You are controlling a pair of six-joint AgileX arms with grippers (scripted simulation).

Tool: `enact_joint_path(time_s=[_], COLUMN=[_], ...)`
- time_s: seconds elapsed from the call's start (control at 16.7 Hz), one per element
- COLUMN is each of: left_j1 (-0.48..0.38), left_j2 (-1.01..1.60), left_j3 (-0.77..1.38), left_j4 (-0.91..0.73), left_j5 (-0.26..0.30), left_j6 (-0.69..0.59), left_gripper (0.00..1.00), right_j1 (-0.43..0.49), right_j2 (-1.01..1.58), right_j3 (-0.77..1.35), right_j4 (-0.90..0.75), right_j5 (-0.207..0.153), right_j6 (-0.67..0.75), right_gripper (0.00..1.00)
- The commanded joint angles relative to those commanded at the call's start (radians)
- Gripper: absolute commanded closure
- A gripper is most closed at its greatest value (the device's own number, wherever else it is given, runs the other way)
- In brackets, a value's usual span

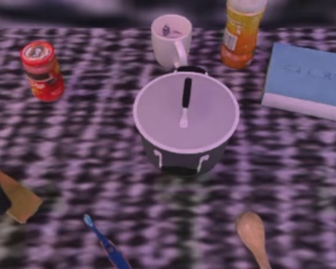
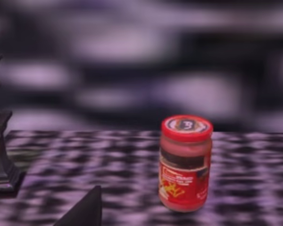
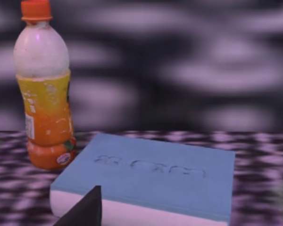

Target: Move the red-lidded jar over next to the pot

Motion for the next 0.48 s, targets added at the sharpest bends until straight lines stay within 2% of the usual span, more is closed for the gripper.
enact_joint_path(time_s=[0.24, 0.48], left_j1=[-0.001, -0.008], left_j2=[0.02, 0.165], left_j3=[0.018, 0.152], left_j4=[-0.012, -0.098], left_j5=[0.001, 0.014], left_j6=[0.002, 0.019], left_gripper=[0.0, 0.0], right_j1=[0.0, 0.0], right_j2=[0.0, 0.0], right_j3=[0.0, 0.0], right_j4=[0.0, 0.0], right_j5=[0.0, 0.0], right_j6=[0.0, 0.0], right_gripper=[0.0, 0.0])
